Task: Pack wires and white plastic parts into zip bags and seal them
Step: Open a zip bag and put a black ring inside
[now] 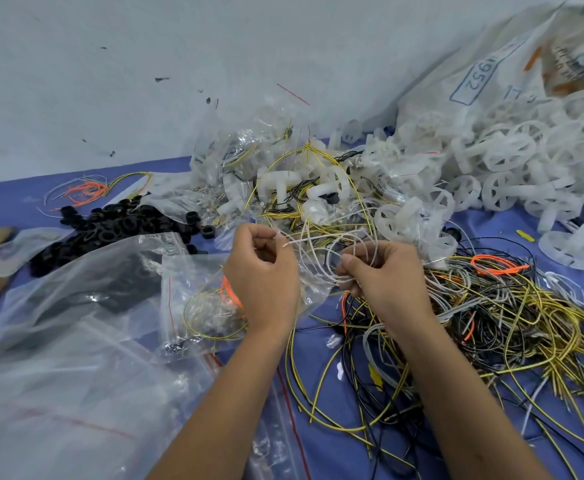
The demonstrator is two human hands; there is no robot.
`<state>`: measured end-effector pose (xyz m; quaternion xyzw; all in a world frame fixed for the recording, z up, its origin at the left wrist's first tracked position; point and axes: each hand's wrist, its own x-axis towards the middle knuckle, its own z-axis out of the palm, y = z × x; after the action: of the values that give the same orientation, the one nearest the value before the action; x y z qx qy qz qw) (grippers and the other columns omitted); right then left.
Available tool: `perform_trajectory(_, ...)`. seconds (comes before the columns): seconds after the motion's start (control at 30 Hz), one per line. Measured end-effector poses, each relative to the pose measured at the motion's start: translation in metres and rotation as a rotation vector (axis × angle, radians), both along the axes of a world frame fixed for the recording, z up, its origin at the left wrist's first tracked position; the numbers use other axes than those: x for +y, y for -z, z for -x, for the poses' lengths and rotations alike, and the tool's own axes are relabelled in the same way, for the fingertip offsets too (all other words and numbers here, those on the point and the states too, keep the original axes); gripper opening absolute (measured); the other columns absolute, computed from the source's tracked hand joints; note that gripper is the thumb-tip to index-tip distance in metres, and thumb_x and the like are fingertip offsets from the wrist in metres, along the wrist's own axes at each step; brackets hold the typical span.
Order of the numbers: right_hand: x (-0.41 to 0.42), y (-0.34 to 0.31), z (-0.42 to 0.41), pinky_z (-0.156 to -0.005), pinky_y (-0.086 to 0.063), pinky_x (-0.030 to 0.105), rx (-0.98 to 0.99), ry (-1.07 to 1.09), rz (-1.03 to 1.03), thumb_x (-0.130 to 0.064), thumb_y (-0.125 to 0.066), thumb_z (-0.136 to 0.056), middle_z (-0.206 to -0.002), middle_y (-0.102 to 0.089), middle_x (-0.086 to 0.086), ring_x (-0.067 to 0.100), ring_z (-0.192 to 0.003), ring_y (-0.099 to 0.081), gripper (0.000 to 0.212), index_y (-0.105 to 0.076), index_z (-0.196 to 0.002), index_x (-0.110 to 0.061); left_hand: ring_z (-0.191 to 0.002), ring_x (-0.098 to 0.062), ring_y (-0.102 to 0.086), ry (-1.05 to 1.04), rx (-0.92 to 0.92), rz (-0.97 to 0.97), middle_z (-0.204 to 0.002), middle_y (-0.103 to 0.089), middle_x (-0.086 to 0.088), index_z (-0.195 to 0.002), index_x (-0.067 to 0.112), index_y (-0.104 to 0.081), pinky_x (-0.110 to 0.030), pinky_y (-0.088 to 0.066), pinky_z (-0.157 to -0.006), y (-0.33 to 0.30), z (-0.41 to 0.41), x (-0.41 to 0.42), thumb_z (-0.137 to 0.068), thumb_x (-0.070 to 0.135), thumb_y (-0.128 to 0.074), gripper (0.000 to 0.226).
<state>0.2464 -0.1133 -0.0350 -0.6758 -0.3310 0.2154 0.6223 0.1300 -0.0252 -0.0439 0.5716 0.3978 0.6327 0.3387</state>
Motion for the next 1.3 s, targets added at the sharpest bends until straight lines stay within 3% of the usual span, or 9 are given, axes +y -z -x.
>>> perform_trajectory(0.1, 0.002, 0.004, 0.001, -0.043, -0.049, 0.019, -0.156, 0.025, 0.083, -0.003, -0.068, -0.093, -0.065, -0.073, 0.001, 0.015, -0.048, -0.069, 0.017, -0.071, -0.078, -0.012, -0.059, -0.008, -0.053, 0.012, -0.012, -0.115, -0.066, -0.056, 0.011, -0.081, 0.017, -0.058, -0.018, -0.042, -0.057, -0.002, 0.000, -0.004, -0.085, 0.010, -0.064, 0.010)
perform_trajectory(0.23, 0.002, 0.009, -0.001, -0.046, -0.054, 0.025, -0.157, 0.077, 0.110, -0.003, -0.065, -0.093, -0.061, -0.071, 0.001, 0.018, -0.047, -0.069, 0.020, -0.070, -0.075, -0.011, -0.058, -0.011, -0.052, 0.023, -0.054, -0.234, -0.067, -0.055, 0.012, -0.084, 0.013, -0.057, -0.022, -0.042, -0.056, -0.004, -0.001, -0.010, -0.089, 0.007, -0.063, 0.010)
perform_trajectory(0.43, 0.005, 0.013, -0.002, -0.054, -0.063, 0.042, -0.174, 0.163, 0.172, -0.002, -0.062, -0.092, -0.053, -0.068, 0.005, 0.017, -0.043, -0.068, 0.027, -0.067, -0.067, -0.010, -0.062, -0.006, -0.053, -0.026, -0.146, -0.176, -0.071, -0.058, 0.015, -0.086, 0.014, -0.055, -0.019, -0.043, -0.059, -0.003, -0.003, -0.011, -0.091, 0.007, -0.061, 0.010)
perform_trajectory(0.6, 0.007, 0.015, -0.004, -0.059, -0.061, 0.043, -0.424, 0.162, 0.241, -0.010, -0.062, -0.092, -0.060, -0.068, 0.008, 0.023, -0.053, -0.070, 0.023, -0.067, -0.070, -0.005, -0.058, -0.011, -0.054, 0.035, 0.047, -0.159, -0.072, -0.059, 0.009, -0.087, 0.020, -0.053, -0.018, -0.041, -0.056, 0.003, -0.007, -0.008, -0.090, 0.014, -0.065, 0.013)
perform_trajectory(0.7, 0.006, 0.012, 0.000, -0.060, -0.061, 0.040, -0.410, 0.048, 0.171, -0.012, -0.064, -0.092, -0.062, -0.070, 0.004, 0.019, -0.054, -0.071, 0.022, -0.068, -0.070, -0.011, -0.060, -0.011, -0.058, 0.059, 0.188, -0.150, -0.072, -0.060, 0.012, -0.085, 0.025, -0.053, -0.018, -0.042, -0.055, 0.007, -0.010, -0.010, -0.087, 0.018, -0.067, 0.016)
perform_trajectory(0.93, 0.002, -0.002, 0.012, -0.046, -0.044, 0.025, -0.274, -0.350, -0.007, -0.009, -0.056, -0.095, -0.053, -0.065, 0.004, 0.017, -0.044, -0.061, 0.030, -0.063, -0.066, -0.010, -0.064, -0.011, -0.058, 0.081, 0.245, -0.285, -0.070, -0.059, 0.011, -0.086, 0.021, -0.056, -0.032, -0.048, -0.059, -0.004, -0.008, -0.014, -0.086, 0.017, -0.064, 0.009)
perform_trajectory(1.07, 0.001, -0.006, 0.015, -0.043, -0.040, 0.025, -0.258, -0.528, 0.108, 0.009, -0.042, -0.077, -0.051, -0.065, 0.010, 0.018, -0.040, -0.055, 0.032, -0.063, -0.063, -0.010, -0.065, -0.010, -0.055, 0.108, 0.295, -0.377, -0.071, -0.056, 0.010, -0.087, 0.018, -0.057, -0.033, -0.047, -0.059, -0.008, -0.009, -0.020, -0.084, 0.013, -0.064, 0.009)
perform_trajectory(1.2, 0.000, -0.013, 0.013, -0.041, -0.037, 0.026, -0.169, -0.708, 0.190, 0.010, -0.037, -0.090, -0.054, -0.058, 0.002, 0.015, -0.043, -0.048, 0.032, -0.058, -0.079, -0.012, -0.067, -0.007, -0.051, 0.225, 0.314, -0.498, -0.073, -0.055, 0.009, -0.085, 0.014, -0.058, -0.022, -0.042, -0.060, -0.011, -0.009, -0.027, -0.081, 0.003, -0.067, 0.015)
perform_trajectory(1.3, 0.005, -0.021, 0.007, -0.044, -0.038, 0.022, -0.203, -0.847, 0.363, 0.018, -0.042, -0.086, -0.051, -0.056, 0.000, 0.014, -0.046, -0.048, 0.039, -0.058, -0.064, -0.010, -0.067, -0.005, -0.050, 0.289, 0.282, -0.573, -0.074, -0.055, 0.008, -0.084, 0.012, -0.058, -0.017, -0.038, -0.062, -0.013, -0.009, -0.030, -0.081, -0.002, -0.067, 0.017)
